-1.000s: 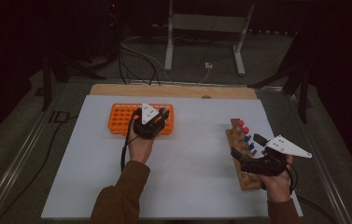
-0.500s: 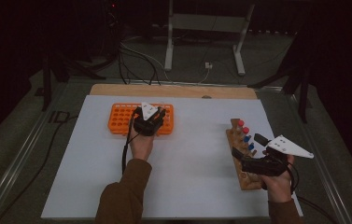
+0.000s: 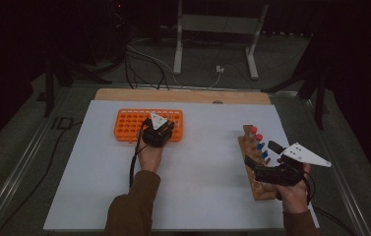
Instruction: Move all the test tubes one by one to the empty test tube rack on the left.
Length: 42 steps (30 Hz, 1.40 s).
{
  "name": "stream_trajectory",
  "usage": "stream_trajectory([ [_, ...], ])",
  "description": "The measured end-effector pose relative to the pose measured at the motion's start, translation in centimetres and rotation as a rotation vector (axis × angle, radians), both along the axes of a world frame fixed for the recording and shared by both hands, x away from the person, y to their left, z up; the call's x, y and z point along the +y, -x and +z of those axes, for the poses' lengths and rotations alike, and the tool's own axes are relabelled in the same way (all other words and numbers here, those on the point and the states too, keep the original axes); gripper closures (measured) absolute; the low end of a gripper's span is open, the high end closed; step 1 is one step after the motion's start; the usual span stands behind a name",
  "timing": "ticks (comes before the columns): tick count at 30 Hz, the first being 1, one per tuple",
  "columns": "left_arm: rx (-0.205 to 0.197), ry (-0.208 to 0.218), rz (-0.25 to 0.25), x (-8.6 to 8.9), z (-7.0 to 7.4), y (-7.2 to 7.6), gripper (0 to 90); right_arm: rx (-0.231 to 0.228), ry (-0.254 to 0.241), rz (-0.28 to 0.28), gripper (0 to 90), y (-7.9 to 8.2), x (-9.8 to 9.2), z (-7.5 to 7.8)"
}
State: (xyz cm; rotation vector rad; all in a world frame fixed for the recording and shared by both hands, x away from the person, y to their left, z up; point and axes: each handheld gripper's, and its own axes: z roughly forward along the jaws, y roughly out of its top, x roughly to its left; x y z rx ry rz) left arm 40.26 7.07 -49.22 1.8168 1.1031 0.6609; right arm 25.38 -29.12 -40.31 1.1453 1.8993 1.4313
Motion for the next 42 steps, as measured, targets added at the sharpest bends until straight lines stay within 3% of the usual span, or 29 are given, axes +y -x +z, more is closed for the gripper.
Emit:
stream_trajectory([
  [5, 0.019, 0.000, -0.006, 0.1, -0.5, 0.1, 76.5, 0.002, 0.003, -0.002, 0.1, 0.0, 0.0, 0.0],
  [9, 0.023, -0.034, -0.015, -0.2, -0.4, 0.2, 76.6, 0.003, 0.006, 0.000, 0.1, 0.0, 0.0, 0.0],
  [17, 0.043, -0.062, -0.026, -0.2, -0.7, 0.2, 76.6, -0.003, 0.005, -0.003, 0.1, 0.1, -0.2, 0.0],
  [22, 0.048, -0.040, -0.022, 0.0, -0.8, 0.3, 75.0, -0.001, 0.005, -0.005, 0.1, 0.0, -0.3, 0.0],
  [25, 0.048, 0.004, -0.016, 0.2, -1.0, 0.5, 67.2, 0.000, 0.004, -0.011, 0.1, 0.1, -0.6, 0.0],
  [31, 0.057, 0.051, -0.005, 0.8, -1.3, 1.1, 54.8, 0.001, 0.003, -0.035, 0.1, 0.2, -1.6, -0.1],
  [39, 0.071, 0.147, -0.013, 1.8, -0.7, 2.2, 40.2, 0.019, 0.019, -0.058, 2.4, -0.1, -2.5, -0.5],
  [42, 0.059, 0.148, -0.013, 1.9, -0.3, 2.8, 31.2, 0.037, 0.016, -0.062, 3.4, -0.4, -2.7, -0.9],
])
